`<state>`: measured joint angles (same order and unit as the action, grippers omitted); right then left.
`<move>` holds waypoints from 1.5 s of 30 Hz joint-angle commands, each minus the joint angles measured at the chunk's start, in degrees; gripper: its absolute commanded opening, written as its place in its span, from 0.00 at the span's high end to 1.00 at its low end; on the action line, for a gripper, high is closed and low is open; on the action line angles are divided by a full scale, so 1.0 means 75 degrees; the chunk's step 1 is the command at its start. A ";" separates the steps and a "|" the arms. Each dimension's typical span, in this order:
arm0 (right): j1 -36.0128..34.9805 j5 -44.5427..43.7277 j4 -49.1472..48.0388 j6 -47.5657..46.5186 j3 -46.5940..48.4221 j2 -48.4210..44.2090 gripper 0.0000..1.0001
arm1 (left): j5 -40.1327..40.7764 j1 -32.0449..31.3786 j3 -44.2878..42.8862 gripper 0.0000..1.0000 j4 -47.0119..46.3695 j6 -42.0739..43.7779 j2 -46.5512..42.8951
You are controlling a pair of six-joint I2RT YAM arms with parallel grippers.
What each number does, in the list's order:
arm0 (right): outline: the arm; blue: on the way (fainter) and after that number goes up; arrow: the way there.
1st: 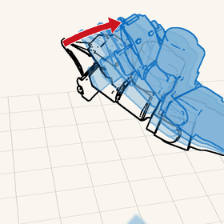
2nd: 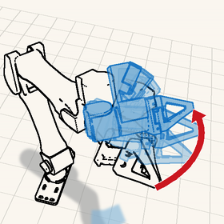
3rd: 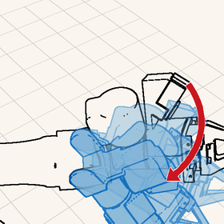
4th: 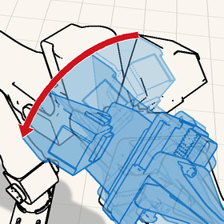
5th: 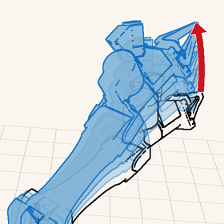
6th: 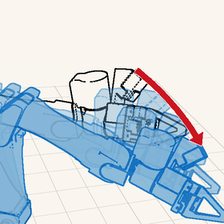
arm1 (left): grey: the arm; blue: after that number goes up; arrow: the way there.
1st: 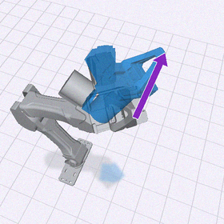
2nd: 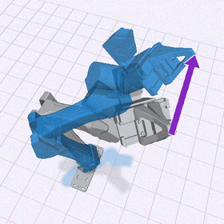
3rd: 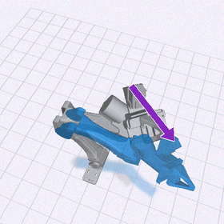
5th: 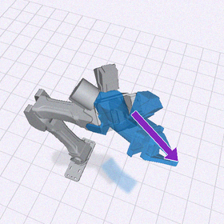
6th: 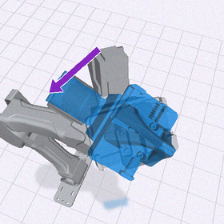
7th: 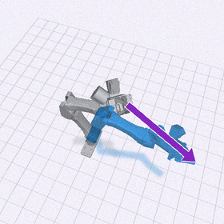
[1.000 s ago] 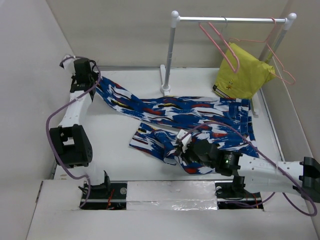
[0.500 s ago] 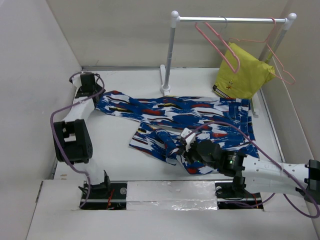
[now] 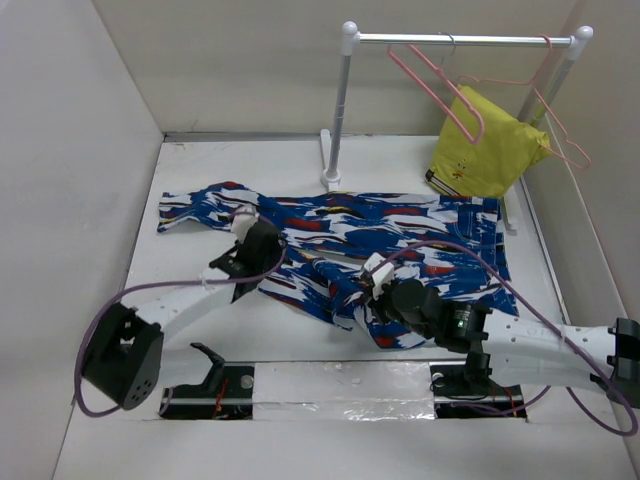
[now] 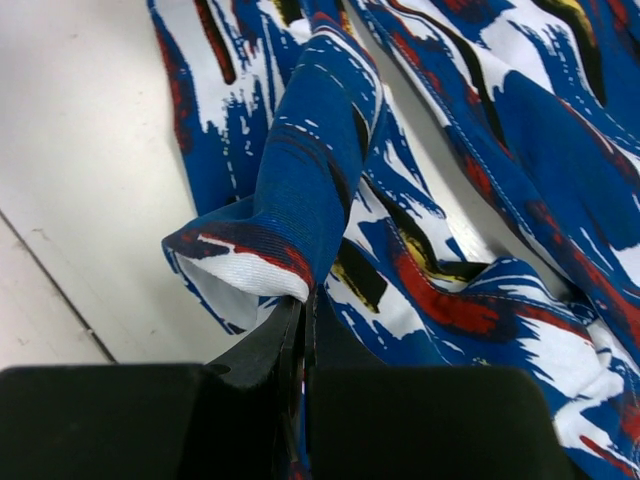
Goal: Place the trousers on the hanger
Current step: Flatten out the trousers at the center of the board.
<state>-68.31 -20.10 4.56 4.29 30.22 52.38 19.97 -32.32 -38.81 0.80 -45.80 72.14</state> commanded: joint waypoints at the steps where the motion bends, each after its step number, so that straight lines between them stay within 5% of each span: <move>1: 0.0014 -0.0555 0.0025 0.0130 0.0319 -0.0187 1.00 | 0.0292 -0.0143 0.1047 0.62 0.0853 -0.1318 -0.1109; 7: 0.0178 -0.0531 -0.0057 0.0189 0.0295 -0.0176 1.00 | 0.0361 -0.0811 0.1822 0.60 0.2235 -0.2704 -0.2445; 9: 0.0272 -0.0461 -0.0115 0.0177 0.0307 -0.0117 1.00 | 0.0198 -0.0812 0.2044 0.52 0.2203 -0.2776 -0.2633; 23: 0.0413 -0.0438 -0.0034 0.0201 0.0284 -0.0386 0.98 | 0.0136 -0.0812 0.1975 0.60 0.0832 -0.2589 -0.1052; 25: 0.0413 -0.0403 0.0013 0.0189 0.0283 -0.0456 0.90 | 0.0337 -0.0673 0.1940 0.77 0.0540 -0.2402 -0.0994; 26: 0.0413 -0.0437 0.0118 0.0224 0.0284 -0.0480 0.85 | 0.0361 -0.0556 0.1882 0.97 0.0527 -0.2285 -0.0982; 31: 0.0494 -0.1433 0.0751 0.0915 0.0260 -0.0726 0.25 | 0.1659 -0.0530 0.0398 1.00 0.2056 -0.1792 -0.2256; 33: 0.0682 -0.1387 0.0787 0.0881 0.0202 -0.0901 0.20 | 0.2433 -0.0531 -0.0305 1.00 0.2516 -0.1558 -0.3295; 38: 0.1046 -0.1141 0.0647 0.1032 0.0085 -0.1101 0.26 | 0.3641 -0.0531 -0.1609 1.00 0.3840 -0.1159 -0.5092; 43: 0.1770 -0.1690 0.0938 0.1827 -0.0091 -0.1311 0.82 | 0.4474 -0.0531 -0.2769 1.00 0.4837 -0.0879 -0.6301; 45: 0.2087 -0.1773 0.0904 0.1969 -0.0173 -0.1405 0.88 | 0.4662 -0.0531 -0.2864 1.00 0.4979 -0.0807 -0.6582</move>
<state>-55.37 -29.74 11.14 14.98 29.67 43.27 48.31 -36.49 -59.48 29.74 -52.95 23.35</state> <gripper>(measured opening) 0.139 0.014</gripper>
